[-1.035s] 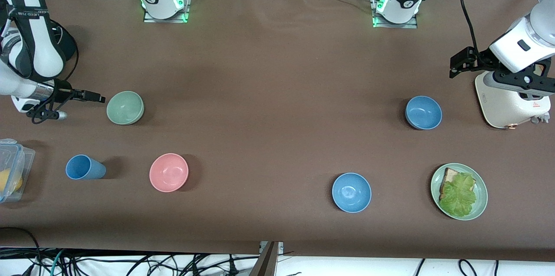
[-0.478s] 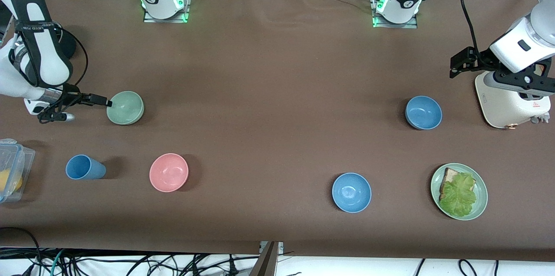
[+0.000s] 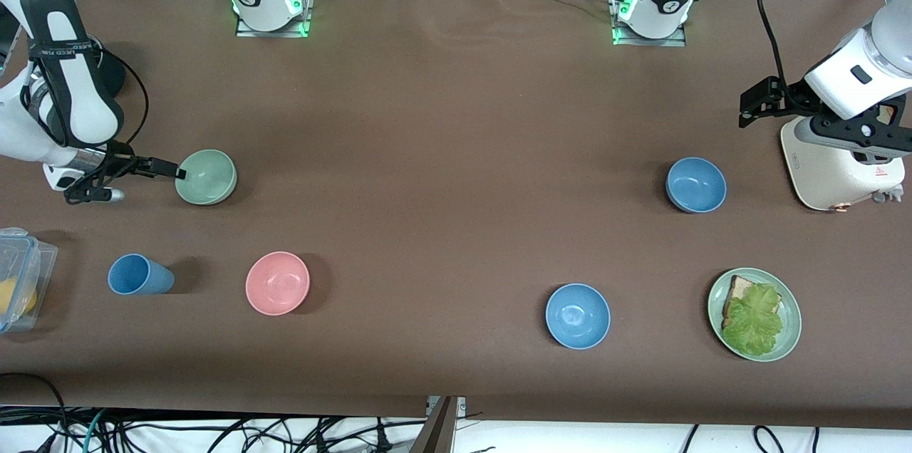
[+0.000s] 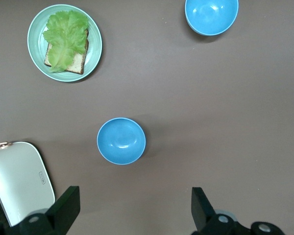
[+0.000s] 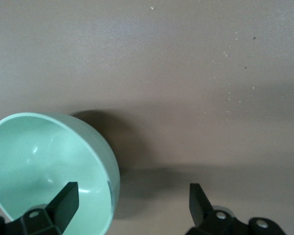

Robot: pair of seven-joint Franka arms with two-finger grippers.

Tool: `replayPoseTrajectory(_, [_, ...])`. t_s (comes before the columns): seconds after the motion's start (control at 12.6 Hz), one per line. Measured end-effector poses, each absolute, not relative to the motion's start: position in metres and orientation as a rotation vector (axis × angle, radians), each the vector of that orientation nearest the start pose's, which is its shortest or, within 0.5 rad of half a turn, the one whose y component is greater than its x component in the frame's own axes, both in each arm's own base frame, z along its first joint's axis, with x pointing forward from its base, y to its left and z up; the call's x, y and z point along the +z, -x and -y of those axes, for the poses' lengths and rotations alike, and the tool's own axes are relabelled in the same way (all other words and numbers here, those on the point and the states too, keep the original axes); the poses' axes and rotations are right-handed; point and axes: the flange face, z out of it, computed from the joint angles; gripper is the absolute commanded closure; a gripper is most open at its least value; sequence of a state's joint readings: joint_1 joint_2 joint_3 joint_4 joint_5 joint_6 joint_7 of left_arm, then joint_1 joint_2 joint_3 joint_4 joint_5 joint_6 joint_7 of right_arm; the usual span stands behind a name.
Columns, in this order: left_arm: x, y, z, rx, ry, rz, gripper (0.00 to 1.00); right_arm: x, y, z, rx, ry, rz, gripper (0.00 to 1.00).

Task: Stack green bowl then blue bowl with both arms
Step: 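Close the right gripper on the pale green bowl rim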

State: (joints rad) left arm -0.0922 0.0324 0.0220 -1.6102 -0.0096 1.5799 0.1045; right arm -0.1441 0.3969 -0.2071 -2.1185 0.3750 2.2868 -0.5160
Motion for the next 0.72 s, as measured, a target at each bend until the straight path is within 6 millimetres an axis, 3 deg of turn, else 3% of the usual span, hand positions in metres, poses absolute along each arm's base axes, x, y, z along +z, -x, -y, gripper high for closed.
replayPoseTrajectory(0.16, [0.588,-0.561,0.041,0.100,3.138,-0.274,0.00,0.205,-0.523,0.182,0.172,2.883,-0.158,0.04])
replayPoseTrajectory(0.24, [0.588,-0.561,0.041,0.101,3.138,-0.274,0.00,0.203,-0.523,0.179,0.173,2.879,-0.157,0.25])
replayPoseTrajectory(0.32, [0.588,-0.561,0.041,0.101,3.138,-0.274,0.00,0.203,-0.524,0.176,0.172,2.876,-0.151,0.53])
replayPoseTrajectory(0.4, [0.588,-0.561,0.041,0.101,3.138,-0.274,0.00,0.203,-0.525,0.174,0.167,2.875,-0.146,0.70])
replayPoseTrajectory(0.56, [0.588,-0.561,0.040,0.101,3.138,-0.273,0.00,0.203,-0.527,0.171,0.164,2.874,-0.141,0.93])
replayPoseTrajectory(0.72, [0.588,-0.561,0.040,0.101,3.138,-0.271,0.00,0.203,-0.527,0.171,0.163,2.874,-0.141,1.00])
